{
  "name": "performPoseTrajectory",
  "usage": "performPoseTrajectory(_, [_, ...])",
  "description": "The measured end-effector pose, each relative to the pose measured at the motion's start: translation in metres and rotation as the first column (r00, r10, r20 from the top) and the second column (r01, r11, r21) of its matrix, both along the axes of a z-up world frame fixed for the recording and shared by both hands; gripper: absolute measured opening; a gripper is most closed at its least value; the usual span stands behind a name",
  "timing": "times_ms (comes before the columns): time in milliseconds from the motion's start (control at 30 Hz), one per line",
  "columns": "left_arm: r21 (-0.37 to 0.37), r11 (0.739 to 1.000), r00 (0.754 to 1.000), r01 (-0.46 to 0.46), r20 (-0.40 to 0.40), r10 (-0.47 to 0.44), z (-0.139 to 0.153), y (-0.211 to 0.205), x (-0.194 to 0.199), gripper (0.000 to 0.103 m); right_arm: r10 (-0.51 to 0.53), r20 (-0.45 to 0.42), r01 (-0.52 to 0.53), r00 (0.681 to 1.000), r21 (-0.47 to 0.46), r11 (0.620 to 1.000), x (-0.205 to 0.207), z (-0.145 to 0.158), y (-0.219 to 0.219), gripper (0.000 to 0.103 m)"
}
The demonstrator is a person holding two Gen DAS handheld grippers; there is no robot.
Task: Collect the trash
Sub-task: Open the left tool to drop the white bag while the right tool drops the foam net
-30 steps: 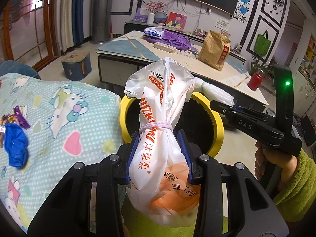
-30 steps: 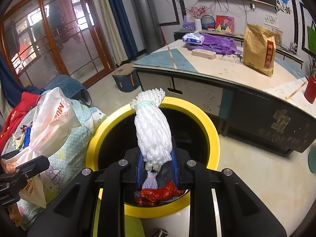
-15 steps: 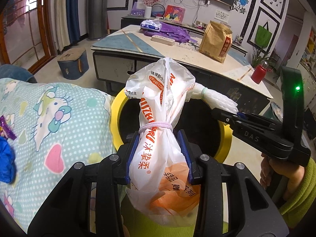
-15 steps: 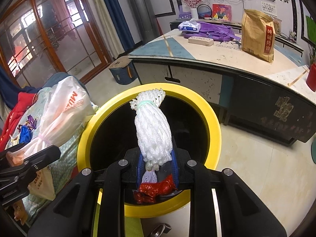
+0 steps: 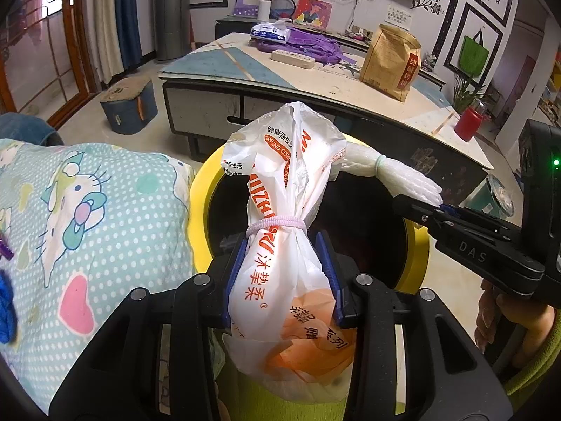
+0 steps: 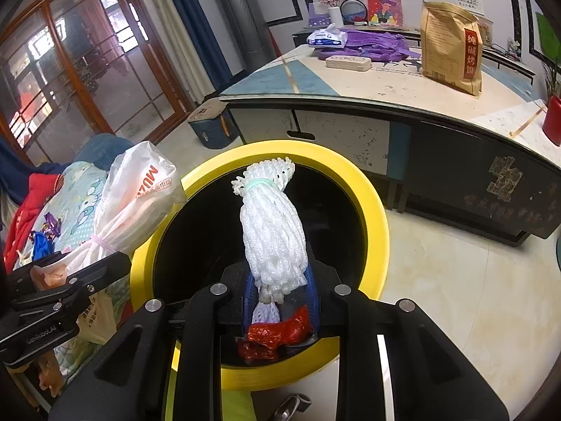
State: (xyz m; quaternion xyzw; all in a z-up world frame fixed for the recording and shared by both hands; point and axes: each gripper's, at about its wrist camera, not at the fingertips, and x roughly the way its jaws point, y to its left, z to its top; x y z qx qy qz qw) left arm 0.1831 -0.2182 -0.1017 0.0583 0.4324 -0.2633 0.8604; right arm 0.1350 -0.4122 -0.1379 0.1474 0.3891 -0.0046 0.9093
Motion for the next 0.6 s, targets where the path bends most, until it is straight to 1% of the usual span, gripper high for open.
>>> performPoseTrajectory(133, [-0.007,1.0,1.0,-0.019,-0.02,0.019,-0.003,0.002,0.004,0.033,-0.014,0.004,0.014,1.0,0.005,1.0,0.0,0.001,-0.002,0.027])
performPoseTrajectory(200, [-0.006,1.0,0.999,-0.025,-0.02,0.025,-0.003,0.004,0.004,0.033,-0.02,0.006,0.02,1.0,0.006,1.0,0.0,0.001,-0.003,0.031])
performPoseTrajectory(233, [-0.003,1.0,1.0,-0.026,-0.016,0.026,-0.003,0.004,0.003,0.037,-0.024,0.007,0.024,1.0,0.006,1.0,0.0,0.002,-0.004,0.032])
performPoseTrajectory(267, [-0.005,1.0,1.0,-0.026,-0.013,0.026,-0.003,0.003,0.003,0.043,-0.029,0.007,0.029,1.0,0.009,1.0,0.0,0.002,-0.005,0.036])
performPoseTrajectory(300, [-0.008,1.0,1.0,-0.028,-0.012,0.028,-0.002,0.004,0.003,0.046,-0.033,0.009,0.033,0.999,0.009,0.999,0.0,0.002,-0.005,0.04])
performPoseTrajectory(333, [-0.013,0.999,0.999,-0.033,-0.007,0.033,0.0,0.005,0.003,0.054,-0.04,0.013,0.04,0.999,0.008,0.999,0.0,0.003,-0.006,0.041])
performPoseTrajectory(367, [-0.016,0.999,0.999,-0.037,-0.003,0.037,0.001,0.005,0.003,0.059,-0.045,0.017,0.045,0.999,0.006,0.999,-0.001,0.004,-0.007,0.043])
performPoseTrajectory(400, [-0.017,0.999,0.999,-0.045,0.001,0.045,0.002,0.006,0.003,0.061,-0.049,0.018,0.049,0.999,0.006,0.999,-0.001,0.004,-0.009,0.046])
performPoseTrajectory(433, [-0.021,0.998,0.999,-0.051,0.002,0.051,0.004,0.008,0.004,0.068,-0.058,0.022,0.058,0.998,0.005,0.998,-0.002,0.005,-0.01,0.048])
performPoseTrajectory(467, [-0.025,0.998,0.998,-0.055,0.003,0.055,0.005,0.009,0.003,0.071,-0.063,0.025,0.063,0.998,0.005,0.998,-0.002,0.005,-0.011,0.052])
performPoseTrajectory(567, [-0.037,0.996,0.997,-0.077,0.005,0.078,0.008,0.015,0.002,0.092,-0.069,0.029,0.069,0.997,-0.001,0.998,-0.003,0.007,-0.012,0.057])
performPoseTrajectory(600, [-0.038,0.995,0.996,-0.088,0.011,0.088,0.01,0.017,0.001,0.092,-0.068,0.033,0.069,0.997,-0.003,0.998,-0.003,0.008,-0.012,0.06])
